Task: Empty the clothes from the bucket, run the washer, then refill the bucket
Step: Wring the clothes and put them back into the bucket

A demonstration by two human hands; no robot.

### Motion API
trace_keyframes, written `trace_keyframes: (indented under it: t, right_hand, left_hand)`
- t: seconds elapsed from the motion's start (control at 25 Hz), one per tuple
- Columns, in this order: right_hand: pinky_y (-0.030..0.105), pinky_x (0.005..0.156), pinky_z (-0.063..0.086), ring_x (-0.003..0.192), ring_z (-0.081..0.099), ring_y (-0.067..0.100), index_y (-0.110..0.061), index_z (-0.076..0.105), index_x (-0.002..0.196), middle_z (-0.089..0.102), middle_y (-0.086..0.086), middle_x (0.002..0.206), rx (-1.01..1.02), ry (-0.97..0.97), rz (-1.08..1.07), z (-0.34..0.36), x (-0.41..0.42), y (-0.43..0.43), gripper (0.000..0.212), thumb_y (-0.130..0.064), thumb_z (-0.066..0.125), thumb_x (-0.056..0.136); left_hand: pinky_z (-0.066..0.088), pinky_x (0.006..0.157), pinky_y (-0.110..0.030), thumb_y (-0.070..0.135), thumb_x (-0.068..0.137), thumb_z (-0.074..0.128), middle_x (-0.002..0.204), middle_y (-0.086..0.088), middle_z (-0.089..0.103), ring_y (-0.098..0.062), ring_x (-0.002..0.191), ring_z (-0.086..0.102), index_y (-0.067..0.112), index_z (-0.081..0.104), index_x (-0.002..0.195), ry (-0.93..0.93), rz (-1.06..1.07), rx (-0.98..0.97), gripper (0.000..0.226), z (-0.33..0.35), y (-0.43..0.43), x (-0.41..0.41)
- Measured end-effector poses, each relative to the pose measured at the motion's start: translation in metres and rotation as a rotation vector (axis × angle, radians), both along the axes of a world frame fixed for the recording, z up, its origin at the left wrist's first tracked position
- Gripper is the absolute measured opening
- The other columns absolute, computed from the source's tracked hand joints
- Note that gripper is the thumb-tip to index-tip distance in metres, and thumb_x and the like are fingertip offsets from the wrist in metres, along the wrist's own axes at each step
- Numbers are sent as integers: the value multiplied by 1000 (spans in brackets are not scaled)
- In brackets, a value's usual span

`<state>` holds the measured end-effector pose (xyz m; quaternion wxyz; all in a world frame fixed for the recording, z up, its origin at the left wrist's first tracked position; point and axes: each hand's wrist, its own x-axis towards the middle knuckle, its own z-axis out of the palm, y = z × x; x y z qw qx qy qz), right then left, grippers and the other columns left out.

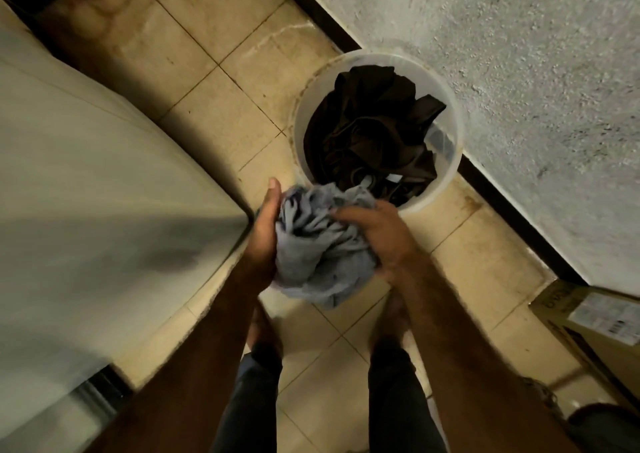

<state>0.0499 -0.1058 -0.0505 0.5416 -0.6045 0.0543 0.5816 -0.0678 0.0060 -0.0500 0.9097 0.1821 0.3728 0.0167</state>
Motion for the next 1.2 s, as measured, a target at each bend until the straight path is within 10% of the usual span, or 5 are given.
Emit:
trace_keyframes:
  t: [0.16,0.32,0.52,0.76,1.2]
  right_hand:
    - [51,98,55,110,69,38,-6,68,123,69,22,126,-26,226,-316,3,41,22,34,-29,61,99]
    - [56,95,57,108,72,36,-13,69,124,73,16,121,-159,99,-578,-17,52,39,69,-63,75,76]
    - [22,81,57,108,68,19,-16,65,127,71,3,114,-423,-467,-487,-9,30,17,55,-58,66,90]
    - [30,103,54,127,61,8,-27,48,148,62,-5,141,-64,-270,-260,-27,-17,-23,88,-78,62,78]
    - [38,99,58,118,67,15,-11,59,138,69,2,129,-140,-494,-496,-12,15,-16,56,-20,78,86]
  left_hand:
    - [56,88,-23,78,79,54,140,-10,57,-4,98,69,12,48,139,242,-123,394,90,4,-13,24]
    - [52,103,-38,45,93,60,133,-1,64,-15,124,61,24,60,130,142,-230,541,43,-11,-31,40]
    - [54,85,-14,28,96,65,117,9,67,-14,118,63,24,64,120,357,-194,709,25,-20,-20,61]
    - [52,102,-46,40,93,66,125,-9,67,-27,115,64,10,61,127,381,-413,653,45,-17,2,117]
    - [36,117,-44,83,76,55,151,10,49,-15,138,47,36,41,149,246,-475,597,88,-31,-8,121]
